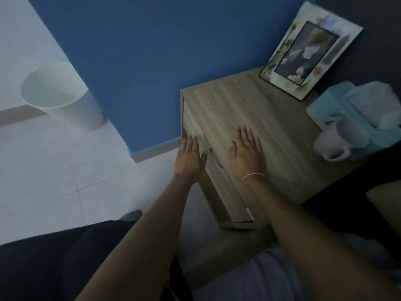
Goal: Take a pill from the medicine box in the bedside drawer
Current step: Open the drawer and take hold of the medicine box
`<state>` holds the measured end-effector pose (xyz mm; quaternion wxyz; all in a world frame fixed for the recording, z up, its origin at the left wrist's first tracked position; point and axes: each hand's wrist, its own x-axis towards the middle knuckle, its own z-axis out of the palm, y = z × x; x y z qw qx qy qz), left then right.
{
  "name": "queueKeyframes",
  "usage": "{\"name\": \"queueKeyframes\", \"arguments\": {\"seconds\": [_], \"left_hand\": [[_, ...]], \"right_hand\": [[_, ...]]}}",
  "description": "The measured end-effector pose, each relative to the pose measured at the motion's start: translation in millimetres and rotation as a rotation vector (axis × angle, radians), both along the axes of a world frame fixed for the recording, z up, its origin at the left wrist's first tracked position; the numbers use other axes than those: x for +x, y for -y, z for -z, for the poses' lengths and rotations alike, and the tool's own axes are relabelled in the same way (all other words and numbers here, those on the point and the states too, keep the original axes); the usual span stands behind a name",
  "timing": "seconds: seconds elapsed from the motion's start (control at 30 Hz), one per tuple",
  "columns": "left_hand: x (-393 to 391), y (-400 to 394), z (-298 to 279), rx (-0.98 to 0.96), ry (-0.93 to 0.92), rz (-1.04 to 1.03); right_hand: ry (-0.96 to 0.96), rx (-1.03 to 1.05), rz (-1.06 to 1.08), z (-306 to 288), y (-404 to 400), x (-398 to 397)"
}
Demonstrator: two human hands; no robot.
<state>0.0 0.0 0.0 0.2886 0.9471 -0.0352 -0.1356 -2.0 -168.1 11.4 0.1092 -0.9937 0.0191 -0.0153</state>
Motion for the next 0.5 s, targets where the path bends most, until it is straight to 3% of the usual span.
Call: {"name": "queueKeyframes", "arguments": {"seconds": [0.5], "left_hand": [[26,24,43,-0.334,0.009,-0.141]], "right_hand": [[0.107,0.012,0.006,16,5,3]]}}
